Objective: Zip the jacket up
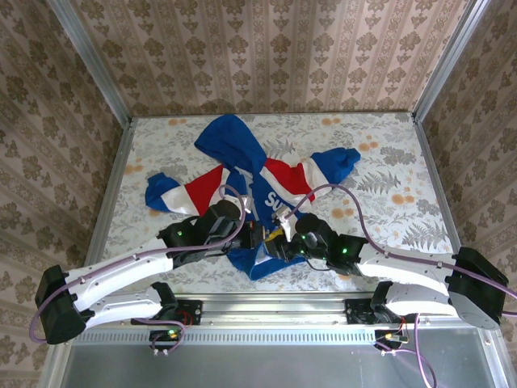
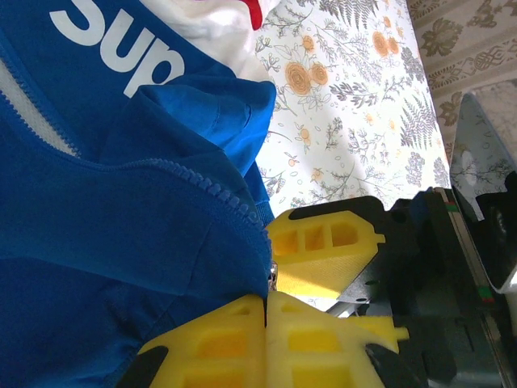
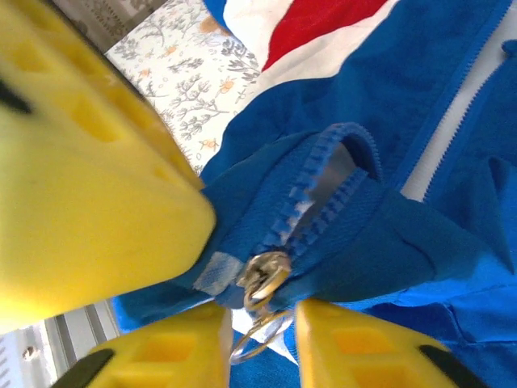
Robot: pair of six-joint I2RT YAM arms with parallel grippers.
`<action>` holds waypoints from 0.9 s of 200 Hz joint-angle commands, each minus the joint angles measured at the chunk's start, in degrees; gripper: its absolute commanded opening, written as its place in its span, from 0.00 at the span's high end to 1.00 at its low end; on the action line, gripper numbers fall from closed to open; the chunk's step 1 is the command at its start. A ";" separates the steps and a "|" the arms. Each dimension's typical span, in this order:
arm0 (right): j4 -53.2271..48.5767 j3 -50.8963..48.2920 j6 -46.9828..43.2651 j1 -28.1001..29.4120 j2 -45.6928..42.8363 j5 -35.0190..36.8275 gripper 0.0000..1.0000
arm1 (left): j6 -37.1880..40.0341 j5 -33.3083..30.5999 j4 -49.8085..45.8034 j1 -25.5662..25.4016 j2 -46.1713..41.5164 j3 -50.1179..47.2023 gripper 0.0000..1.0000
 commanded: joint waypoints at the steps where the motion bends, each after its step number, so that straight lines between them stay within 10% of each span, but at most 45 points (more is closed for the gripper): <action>1: -2.67 1.84 -1.32 0.33 -0.96 2.72 0.92 | 0.20 -0.86 0.30 -0.44 -0.14 1.25 1.00; 180: -28.73 12.35 -19.73 -6.60 -0.16 -20.07 1.00 | 6.45 3.99 -3.53 -0.37 -4.00 -2.58 1.00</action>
